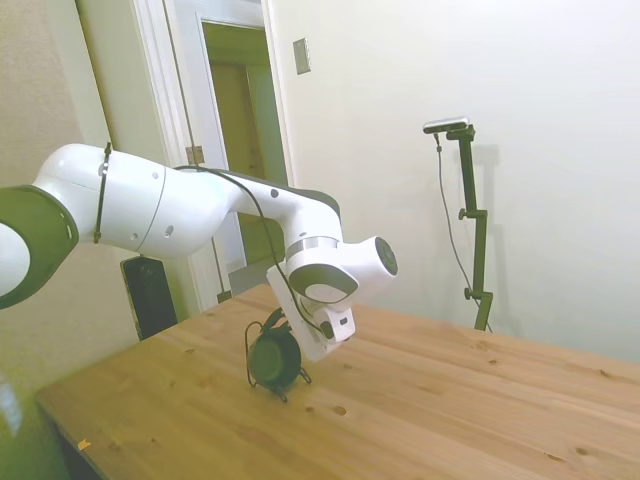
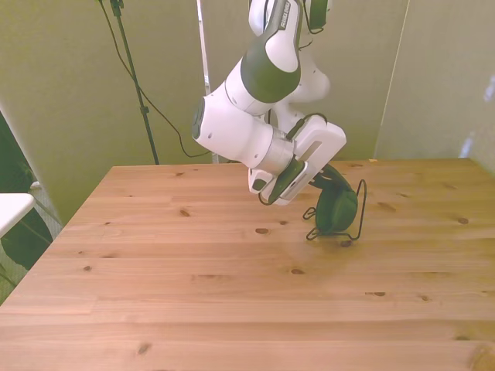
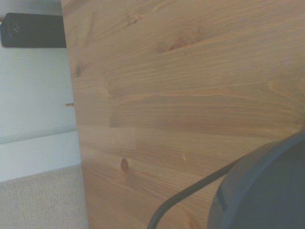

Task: Load the bowl

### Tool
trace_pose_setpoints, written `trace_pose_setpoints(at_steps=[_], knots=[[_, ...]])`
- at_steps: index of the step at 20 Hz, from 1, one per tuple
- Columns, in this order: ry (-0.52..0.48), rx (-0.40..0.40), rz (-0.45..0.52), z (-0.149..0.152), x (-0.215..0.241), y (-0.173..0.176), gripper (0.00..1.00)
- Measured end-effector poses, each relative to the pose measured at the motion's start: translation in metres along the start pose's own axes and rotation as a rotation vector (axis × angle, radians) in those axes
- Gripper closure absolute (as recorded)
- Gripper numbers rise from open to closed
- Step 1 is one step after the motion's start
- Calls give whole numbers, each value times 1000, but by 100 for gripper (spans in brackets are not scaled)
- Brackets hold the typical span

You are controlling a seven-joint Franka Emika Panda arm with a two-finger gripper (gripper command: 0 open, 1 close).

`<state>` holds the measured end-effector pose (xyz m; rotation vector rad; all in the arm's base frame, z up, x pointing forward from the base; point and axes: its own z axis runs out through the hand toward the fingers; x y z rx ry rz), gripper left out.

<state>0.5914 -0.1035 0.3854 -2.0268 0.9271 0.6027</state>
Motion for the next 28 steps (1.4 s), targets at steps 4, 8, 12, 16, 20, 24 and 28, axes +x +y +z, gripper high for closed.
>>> trace_pose_setpoints(at_steps=[4,8,12,16,20,24,28], knots=[[4,-10,4,0,-1,0,0],[6,-17,6,0,0,1,0],[9,-21,7,0,-1,1,0],[10,-24,6,1,-4,-2,0],[23,-28,6,1,-6,-5,0],[63,-38,6,-4,-15,-11,0],[119,-42,13,-11,-30,-11,0]])
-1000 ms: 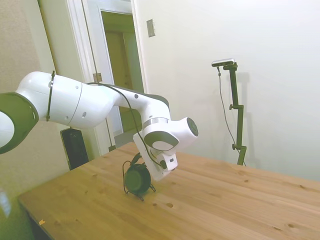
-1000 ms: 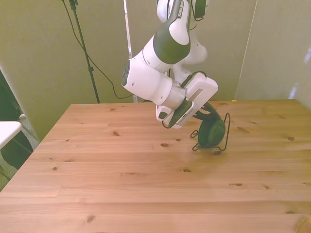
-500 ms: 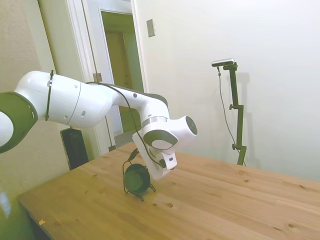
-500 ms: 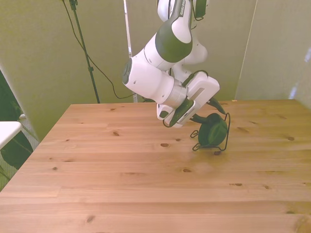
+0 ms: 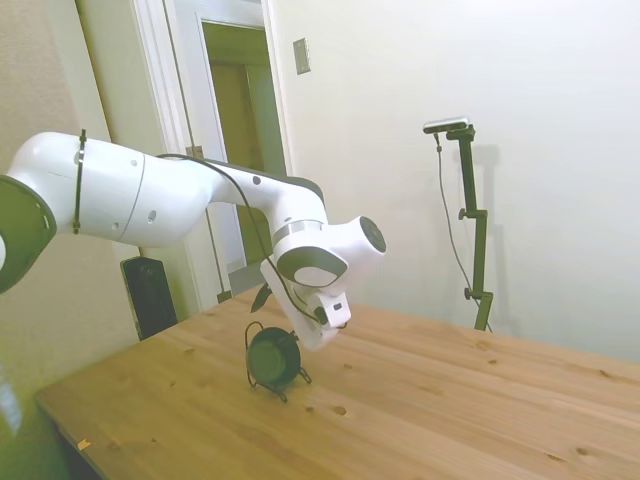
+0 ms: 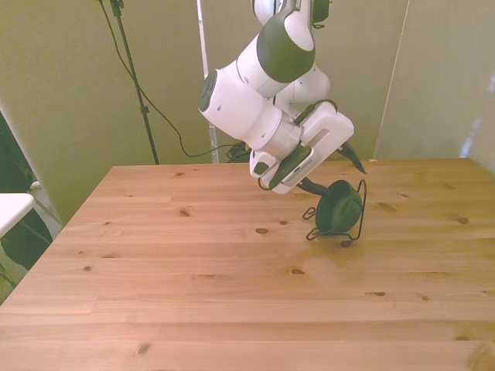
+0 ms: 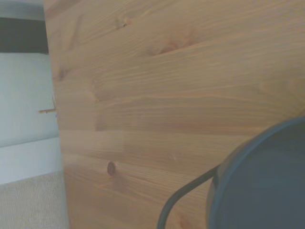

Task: Load the bowl

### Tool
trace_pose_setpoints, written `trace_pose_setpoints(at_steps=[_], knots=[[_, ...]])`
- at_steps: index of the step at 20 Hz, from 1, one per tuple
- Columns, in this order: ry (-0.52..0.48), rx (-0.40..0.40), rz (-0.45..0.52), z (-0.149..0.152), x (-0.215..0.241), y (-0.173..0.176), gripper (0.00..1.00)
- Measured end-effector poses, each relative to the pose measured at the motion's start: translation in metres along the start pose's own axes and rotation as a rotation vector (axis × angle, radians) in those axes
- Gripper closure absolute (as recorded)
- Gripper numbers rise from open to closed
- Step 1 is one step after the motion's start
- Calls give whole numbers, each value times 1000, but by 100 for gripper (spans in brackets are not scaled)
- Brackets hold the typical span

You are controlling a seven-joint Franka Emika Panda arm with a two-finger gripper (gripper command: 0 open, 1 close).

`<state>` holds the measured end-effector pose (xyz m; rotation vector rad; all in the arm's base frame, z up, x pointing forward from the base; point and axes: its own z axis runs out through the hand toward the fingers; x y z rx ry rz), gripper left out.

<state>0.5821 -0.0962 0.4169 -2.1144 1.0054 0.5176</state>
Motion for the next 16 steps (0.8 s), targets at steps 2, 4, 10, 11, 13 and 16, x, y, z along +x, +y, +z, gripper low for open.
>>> trace_pose_setpoints(at_steps=[2,4,10,11,13,16], knots=[[90,-1,15,-8,-11,0,0],[191,-5,27,-12,-30,-2,0],[399,-9,60,-5,-89,-1,0],[446,-13,78,-4,-94,1,0],[533,-35,113,-1,-109,5,0],[649,-88,157,6,-135,18,0]])
